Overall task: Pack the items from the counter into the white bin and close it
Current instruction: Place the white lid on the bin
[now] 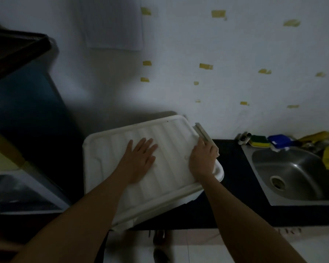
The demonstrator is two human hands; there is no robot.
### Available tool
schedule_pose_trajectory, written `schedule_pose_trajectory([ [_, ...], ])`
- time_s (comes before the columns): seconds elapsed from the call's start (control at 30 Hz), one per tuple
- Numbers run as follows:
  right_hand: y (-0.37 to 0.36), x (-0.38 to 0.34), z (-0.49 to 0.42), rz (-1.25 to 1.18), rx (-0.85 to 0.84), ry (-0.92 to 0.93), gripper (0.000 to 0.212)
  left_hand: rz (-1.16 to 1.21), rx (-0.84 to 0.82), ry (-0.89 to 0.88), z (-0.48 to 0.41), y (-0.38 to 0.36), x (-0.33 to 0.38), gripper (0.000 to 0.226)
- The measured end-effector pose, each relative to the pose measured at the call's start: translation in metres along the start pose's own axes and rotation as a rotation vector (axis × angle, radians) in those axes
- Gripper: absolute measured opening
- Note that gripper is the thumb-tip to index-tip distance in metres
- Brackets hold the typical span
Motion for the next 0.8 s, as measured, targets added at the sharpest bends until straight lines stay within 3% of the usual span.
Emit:
schedule_pose_trajectory([
  [0.1, 0.003, 0.005, 0.015, 0.051, -0.013, -0.115, 0.043, -0.016, 0.007, 0.046, -0.002, 0.001, -0.004, 0.054],
  [0.3, 0.01, 0.01, 0.038, 0.02, -0.03, -0.227, 0.044, -0.037, 0.013, 0.361, -0.002, 0.015, 0.014, 0.046],
  [0.4, 0.017, 0.009, 0.041, 0.011, -0.038, -0.192, 0.043, 0.066, 0.041, 0.384, 0.002, 0.012, 0.025, 0.04],
  [0.57, 0.027, 0.023, 0.03, 0.156, 0.065, 0.002, 0.045, 0.147, -0.006, 0.384, 0.007, -0.003, 0.026, 0.066],
  [0.7, 0.029, 0.034, 0.01, 0.101, -0.071, -0.056, 0.067, 0.114, -0.003, 0.372, 0.006, -0.007, 0.026, 0.071],
  [0.8, 0.032, 0.041, -0.005, 0.007, -0.138, -0.107, 0.064, 0.103, -0.004, 0.371, 0.006, -0.007, 0.026, 0.07],
])
Point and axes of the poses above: each hand's wrist, its own z-axis away from the middle knuckle, its own y-axis out of the back of the hand, x = y × z, the point moved 3 cm from there along -z, towards the middle knuckle, and after that the axes turned 7 degrees about z, right-handed, at the moved point
